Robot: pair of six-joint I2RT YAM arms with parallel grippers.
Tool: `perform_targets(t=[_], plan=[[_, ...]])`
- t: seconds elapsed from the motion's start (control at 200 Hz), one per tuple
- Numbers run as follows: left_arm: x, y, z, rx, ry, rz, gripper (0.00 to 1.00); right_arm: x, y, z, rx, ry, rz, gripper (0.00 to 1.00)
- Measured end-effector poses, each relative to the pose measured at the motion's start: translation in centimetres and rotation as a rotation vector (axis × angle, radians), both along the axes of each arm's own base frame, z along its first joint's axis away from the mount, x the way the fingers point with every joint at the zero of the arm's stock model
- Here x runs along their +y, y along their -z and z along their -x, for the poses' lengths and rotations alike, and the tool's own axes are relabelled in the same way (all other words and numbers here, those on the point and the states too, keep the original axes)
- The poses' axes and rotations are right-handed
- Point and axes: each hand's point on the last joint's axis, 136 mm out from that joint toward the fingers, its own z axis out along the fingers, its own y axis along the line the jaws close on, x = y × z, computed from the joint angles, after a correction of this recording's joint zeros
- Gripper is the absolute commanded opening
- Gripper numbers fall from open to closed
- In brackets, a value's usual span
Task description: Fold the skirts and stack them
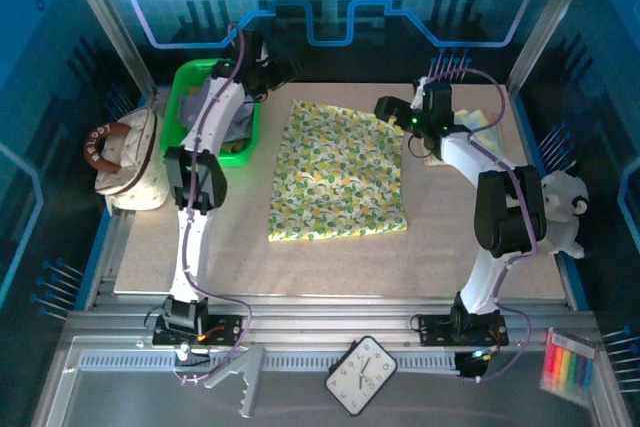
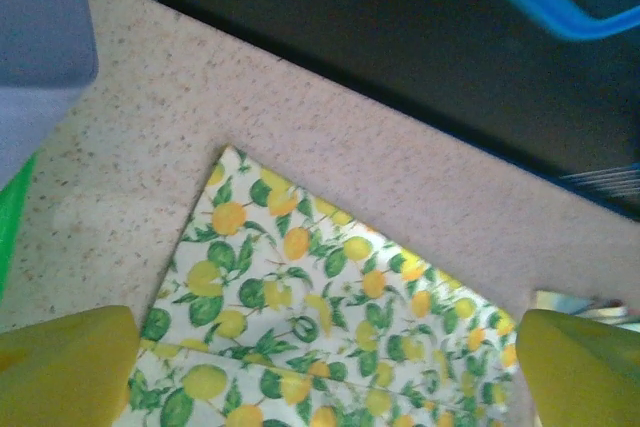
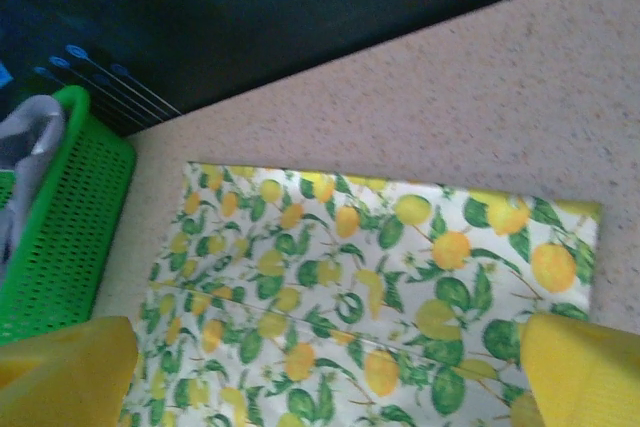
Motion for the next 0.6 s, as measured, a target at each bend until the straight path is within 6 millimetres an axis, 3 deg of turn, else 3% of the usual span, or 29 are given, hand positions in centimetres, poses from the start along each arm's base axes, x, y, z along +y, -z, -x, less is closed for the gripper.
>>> perform_targets(t=[0.11,0.21,0.325,0.43,0.6], plan=[[-0.8,-1.7,4.1,0.03,0.015,0.038,0.99,0.6,-0.2,0.5,0.044,0.003,0.006,1.0],[-3.1,-3.4,7.6,0.032,0.057,0.101,0.99,0.5,0.9,1.5,0.153,0.016,0.007,1.0],[-6.1,-2.8,11.1,0.07,0.116,0.161,0.99,1.3,1.9,1.9,0.263,-0.008,-0.019,1.0],[-9.3,0.9,15.5,0.183,0.163,0.222,0.99,3.0,3.9,2.4,0.366,-0.073,-0.081,1.0],[-11.8,8.3,21.1,0.384,0.165,0.274,0.99,4.9,8.7,2.5,0.517,-0.118,-0.139,1.0]])
